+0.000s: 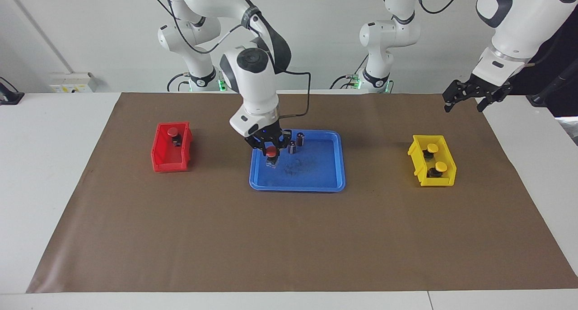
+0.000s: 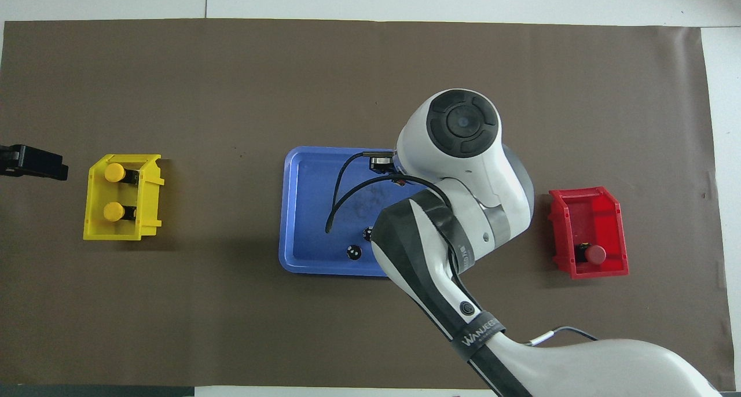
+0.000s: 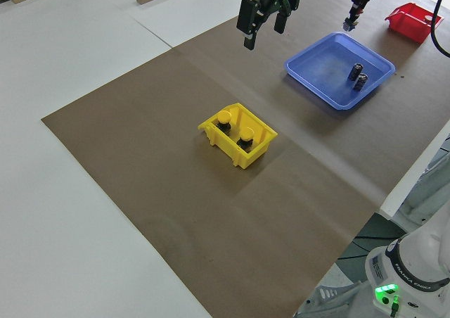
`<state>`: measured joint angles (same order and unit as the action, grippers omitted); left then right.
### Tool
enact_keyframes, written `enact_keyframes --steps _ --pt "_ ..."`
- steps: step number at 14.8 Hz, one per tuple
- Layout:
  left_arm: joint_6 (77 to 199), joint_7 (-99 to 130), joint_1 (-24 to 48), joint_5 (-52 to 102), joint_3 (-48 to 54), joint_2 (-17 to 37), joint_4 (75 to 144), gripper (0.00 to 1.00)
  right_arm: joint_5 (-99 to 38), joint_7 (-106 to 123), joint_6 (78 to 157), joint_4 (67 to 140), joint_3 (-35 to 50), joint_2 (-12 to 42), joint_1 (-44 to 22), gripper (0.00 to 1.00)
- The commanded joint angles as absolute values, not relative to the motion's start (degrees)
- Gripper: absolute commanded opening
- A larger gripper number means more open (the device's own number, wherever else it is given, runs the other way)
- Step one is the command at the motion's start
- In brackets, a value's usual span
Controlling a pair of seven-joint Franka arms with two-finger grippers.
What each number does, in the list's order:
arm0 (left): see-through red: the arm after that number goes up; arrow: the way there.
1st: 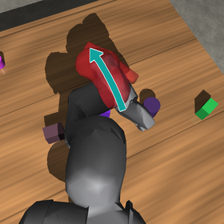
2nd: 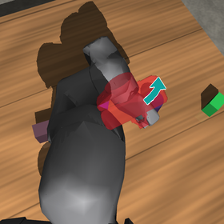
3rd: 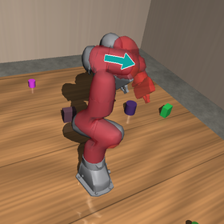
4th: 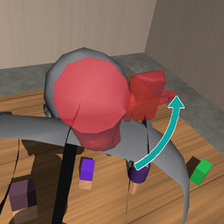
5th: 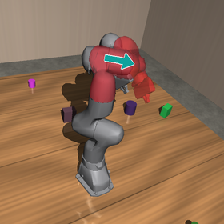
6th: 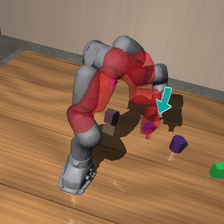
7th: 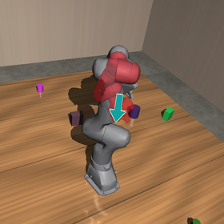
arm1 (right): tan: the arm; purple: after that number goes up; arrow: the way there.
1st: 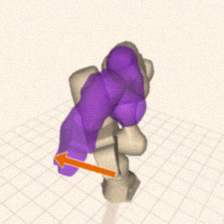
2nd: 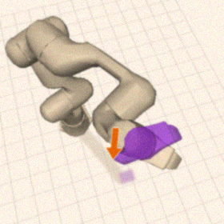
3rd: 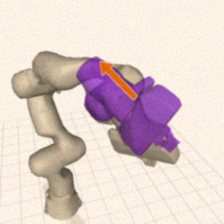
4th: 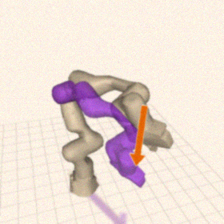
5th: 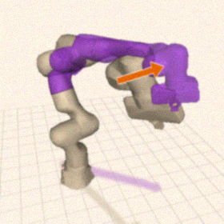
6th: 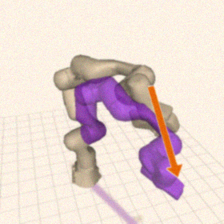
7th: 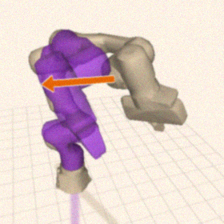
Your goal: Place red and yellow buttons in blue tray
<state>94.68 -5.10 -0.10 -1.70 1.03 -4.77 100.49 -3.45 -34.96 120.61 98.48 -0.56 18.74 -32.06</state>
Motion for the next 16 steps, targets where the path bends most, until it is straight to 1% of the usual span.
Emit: enact_keyframes --steps 1,3,7,9,10,11,12,13,14,16 --pt "99.4 -5.3 -1.5 -1.9 1.1 -7.7 106.3 1.00 -3.7 -38.3 122.0 96.2 -1.0 22.7 -35.2 0.14" --pt "101.8 -5.3 -1.4 -1.9 1.1 -7.2 108.0 1.00 -3.7 -39.2 122.3 96.8 -1.0 22.9 -35.3 0.14" --pt "107.7 -5.1 -1.5 -1.9 1.1 -7.0 113.8 1.00 -3.7 -39.3 124.7 99.4 -1.0 23.3 -35.5 0.15" --pt "110.5 -5.1 -1.5 -1.9 1.1 -6.9 116.1 0.98 -3.7 -39.3 123.9 99.8 -1.0 23.2 -35.5 0.19" --pt "112.0 -5.1 -1.6 -1.9 1.1 -6.9 117.2 0.97 -3.7 -39.3 124.0 99.8 -1.0 23.2 -35.5 0.28" --pt "113.2 -5.1 -1.7 -1.9 1.1 -6.8 118.3 0.94 -3.7 -39.3 124.2 99.8 -1.0 23.2 -35.5 0.48" --pt "113.8 -5.1 -1.8 -1.9 1.1 -6.2 118.5 0.92 -3.7 -39.3 124.5 99.6 -1.0 23.2 -35.4 0.72" --pt "114.1 -5.1 -1.8 -1.9 1.1 -5.5 118.5 0.89 -3.5 -39.3 123.9 98.9 -1.0 23.2 -35.4 0.93" --pt "114.5 -5.0 -1.8 -1.9 1.1 -5.1 118.5 0.86 -3.4 -39.3 123.5 97.7 -1.1 23.1 -35.4 0.99" --pt "116.8 -5.1 -1.8 -1.9 1.1 -2.8 118.7 0.79 -3.3 -38.2 120.0 95.9 -1.5 22.1 -34.2 0.99"
